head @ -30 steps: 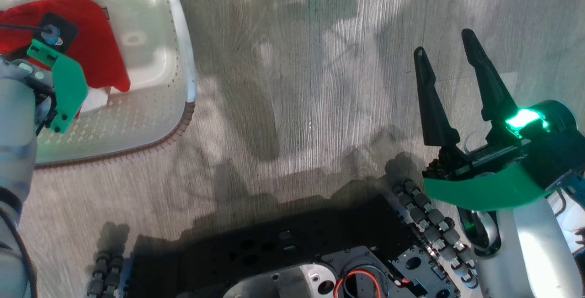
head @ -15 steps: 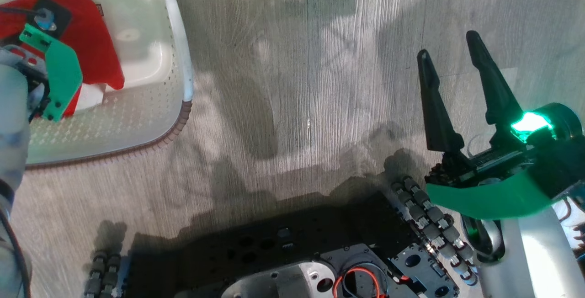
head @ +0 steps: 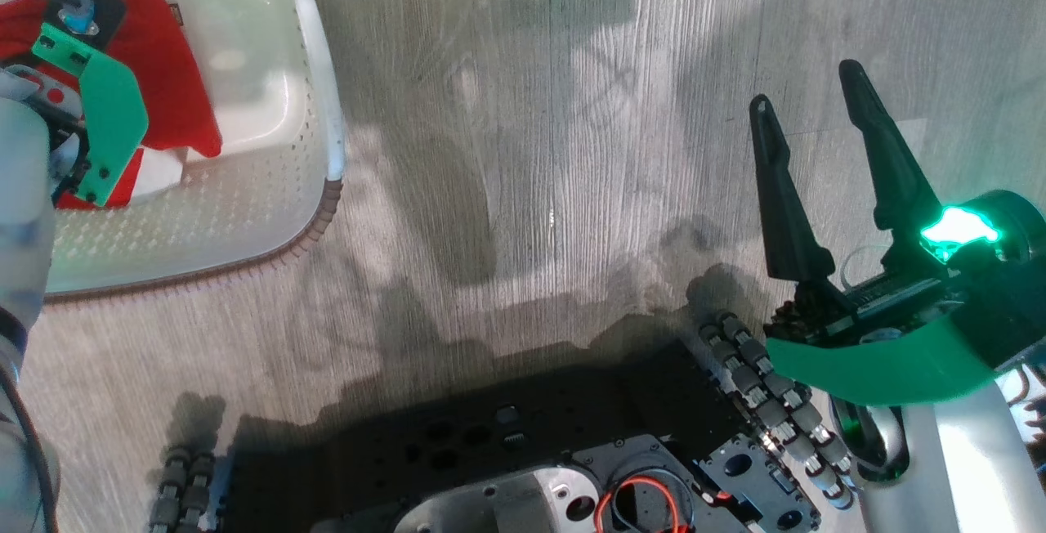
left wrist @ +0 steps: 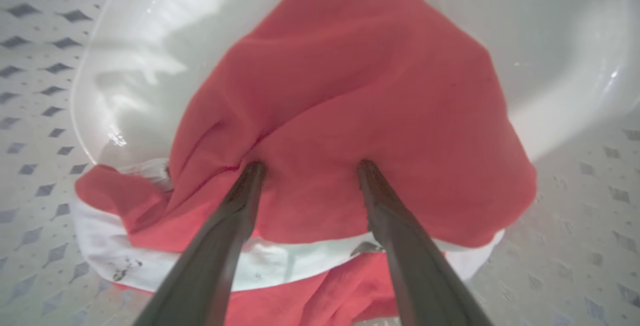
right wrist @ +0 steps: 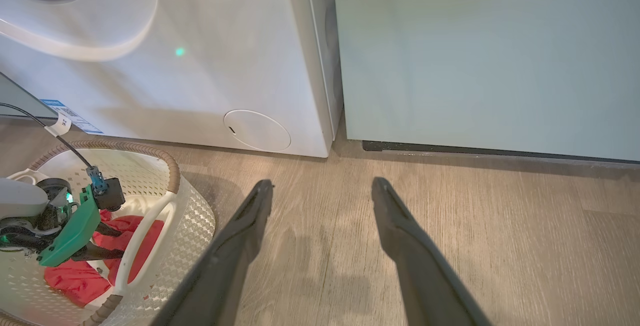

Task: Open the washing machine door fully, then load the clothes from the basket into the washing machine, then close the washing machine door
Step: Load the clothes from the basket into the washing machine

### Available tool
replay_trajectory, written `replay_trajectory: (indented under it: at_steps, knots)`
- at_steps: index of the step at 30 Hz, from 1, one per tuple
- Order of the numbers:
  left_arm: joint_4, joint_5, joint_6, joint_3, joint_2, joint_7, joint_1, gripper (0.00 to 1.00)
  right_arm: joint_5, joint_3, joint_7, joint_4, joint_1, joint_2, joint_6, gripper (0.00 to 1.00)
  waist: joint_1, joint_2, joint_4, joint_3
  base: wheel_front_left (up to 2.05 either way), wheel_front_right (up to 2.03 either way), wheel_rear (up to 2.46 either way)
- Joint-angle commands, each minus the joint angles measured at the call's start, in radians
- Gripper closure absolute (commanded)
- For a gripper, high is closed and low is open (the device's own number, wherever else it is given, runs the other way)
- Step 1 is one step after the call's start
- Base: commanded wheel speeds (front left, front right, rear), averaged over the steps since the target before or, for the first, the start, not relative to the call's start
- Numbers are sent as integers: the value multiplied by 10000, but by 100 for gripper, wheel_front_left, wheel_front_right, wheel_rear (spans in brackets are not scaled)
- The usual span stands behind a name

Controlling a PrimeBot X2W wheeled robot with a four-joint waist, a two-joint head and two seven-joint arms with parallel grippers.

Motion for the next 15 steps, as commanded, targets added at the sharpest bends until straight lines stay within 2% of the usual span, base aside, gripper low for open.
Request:
replay_trajectory:
  at_steps: [1,15]
  knots:
    - [32,-90,-38,63,323,78,249,0,-38,187,79,-289,628,-12,0,0,0,0,6,8,0,0,0]
    - [-119,-1049,-86,-600,95,597,571,0,-90,235,208,-453,692,-12,0,0,0,0,17,6,0,0,0]
